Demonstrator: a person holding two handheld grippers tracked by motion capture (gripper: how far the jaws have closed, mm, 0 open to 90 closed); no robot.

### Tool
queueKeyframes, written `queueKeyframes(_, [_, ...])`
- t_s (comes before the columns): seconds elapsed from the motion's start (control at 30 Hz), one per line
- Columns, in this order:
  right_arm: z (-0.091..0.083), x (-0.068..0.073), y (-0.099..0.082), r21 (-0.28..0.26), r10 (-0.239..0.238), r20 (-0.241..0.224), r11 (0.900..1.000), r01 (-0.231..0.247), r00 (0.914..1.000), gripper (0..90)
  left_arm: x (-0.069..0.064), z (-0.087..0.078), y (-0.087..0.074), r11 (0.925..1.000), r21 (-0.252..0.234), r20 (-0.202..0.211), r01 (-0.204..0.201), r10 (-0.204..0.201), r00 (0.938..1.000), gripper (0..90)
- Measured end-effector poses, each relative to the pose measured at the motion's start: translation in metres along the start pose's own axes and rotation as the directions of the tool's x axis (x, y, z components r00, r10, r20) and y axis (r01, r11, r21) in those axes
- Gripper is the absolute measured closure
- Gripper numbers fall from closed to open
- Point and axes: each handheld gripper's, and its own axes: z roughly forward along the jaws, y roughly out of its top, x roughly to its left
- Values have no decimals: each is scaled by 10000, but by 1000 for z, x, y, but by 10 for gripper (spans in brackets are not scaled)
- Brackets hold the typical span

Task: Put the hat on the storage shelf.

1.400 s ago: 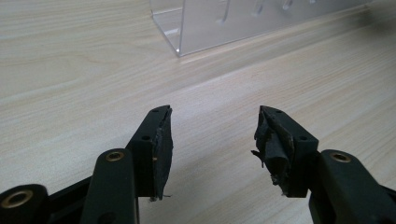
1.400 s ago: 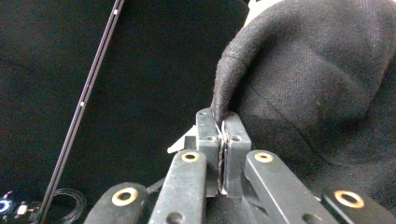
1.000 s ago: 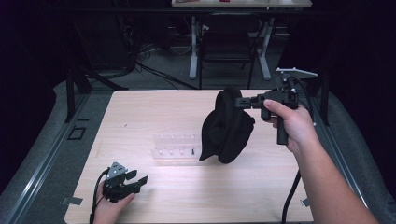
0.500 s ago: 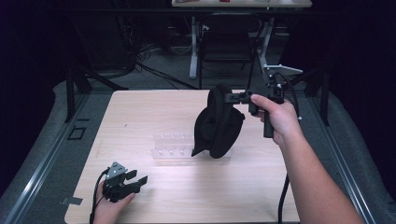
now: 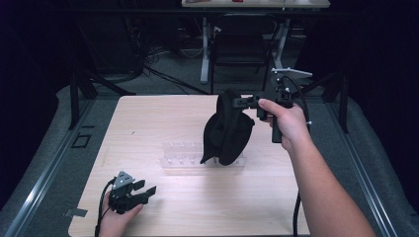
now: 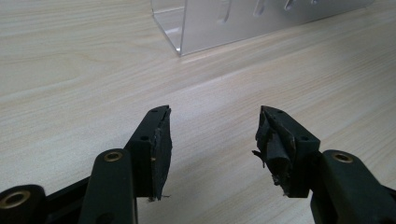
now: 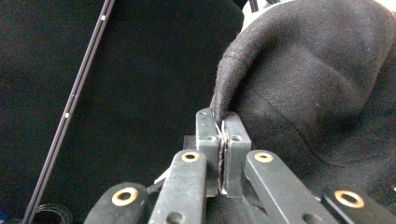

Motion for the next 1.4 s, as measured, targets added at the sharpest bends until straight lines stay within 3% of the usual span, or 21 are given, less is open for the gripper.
queueKeyframes(0.2, [7, 0, 0, 66, -12, 126, 10000, 12, 9999, 883, 0, 0, 1, 9999, 96, 3, -57, 57, 10000, 451])
queueKeyframes(0.47, [19, 3, -3, 107, -60, -213, 9999, 62, 9998, 882, -3, 1, 1, 9999, 45, 30, -123, 123, 9999, 453])
queueKeyframes(0.8, [27, -2, -7, -136, 211, -597, 9997, -219, 9980, 879, -19, -4, 16, 9971, -591, 476, -477, 506, 9976, 495])
queueKeyframes(0.97, [29, -2, -7, -164, 283, -649, 9994, -294, 9975, 878, -32, -8, 35, 9895, -1118, 797, -919, 1011, 9917, 505])
queueKeyframes(1.2, [35, -2, -10, -94, 411, -915, 9991, -421, 9950, 877, -55, -1, 69, 9796, -1413, 1209, -1432, 1607, 9796, 573])
queueKeyframes(1.4, [37, -3, -12, -145, 474, -1074, 9987, -492, 9931, 872, -74, 5, 90, 9694, -1543, 1332, -1907, 2117, 9682, 615])
